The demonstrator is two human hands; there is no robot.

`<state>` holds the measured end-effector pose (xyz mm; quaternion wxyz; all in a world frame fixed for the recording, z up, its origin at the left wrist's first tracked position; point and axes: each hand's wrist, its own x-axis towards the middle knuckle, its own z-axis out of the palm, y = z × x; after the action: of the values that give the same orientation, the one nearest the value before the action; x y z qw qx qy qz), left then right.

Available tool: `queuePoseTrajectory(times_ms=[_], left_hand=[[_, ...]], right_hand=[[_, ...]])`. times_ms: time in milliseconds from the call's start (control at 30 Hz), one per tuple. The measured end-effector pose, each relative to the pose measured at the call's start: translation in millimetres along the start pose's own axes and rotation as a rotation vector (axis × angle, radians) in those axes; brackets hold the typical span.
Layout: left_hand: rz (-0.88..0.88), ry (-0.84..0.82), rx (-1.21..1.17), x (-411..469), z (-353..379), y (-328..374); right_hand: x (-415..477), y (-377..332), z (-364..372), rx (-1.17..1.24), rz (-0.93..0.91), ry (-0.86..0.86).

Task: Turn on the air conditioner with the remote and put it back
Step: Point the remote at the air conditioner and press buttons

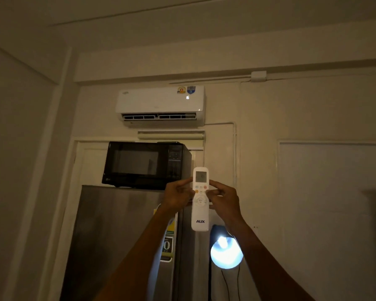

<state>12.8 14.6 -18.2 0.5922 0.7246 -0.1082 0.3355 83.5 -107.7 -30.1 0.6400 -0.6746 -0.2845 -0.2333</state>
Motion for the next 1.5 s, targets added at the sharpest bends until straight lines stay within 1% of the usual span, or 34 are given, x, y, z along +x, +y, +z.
queuePoseTrajectory(times_ms=[267,500,667,1167,1500], left_hand=[[-0.023,-0.002,0.020,2,-57,-16],[0.012,0.027,0.041,3,-88,-26],[0.048,0.024,0.103,6,-103,-33],[0.015,0.057,0.111,17,-108,-41],[-0.028,0.064,0.061,23,-113,-42]], right_hand=[[-12,-5,57,-0.019,-0.006,-0.004],[-15,-11,92,-0.063,-0.045,-0.001],[-17,-11,110,-0.084,-0.050,-0.001],[-9,-5,126,-0.100,-0.012,0.007],[-5,-4,131,-0.105,-0.042,-0.001]])
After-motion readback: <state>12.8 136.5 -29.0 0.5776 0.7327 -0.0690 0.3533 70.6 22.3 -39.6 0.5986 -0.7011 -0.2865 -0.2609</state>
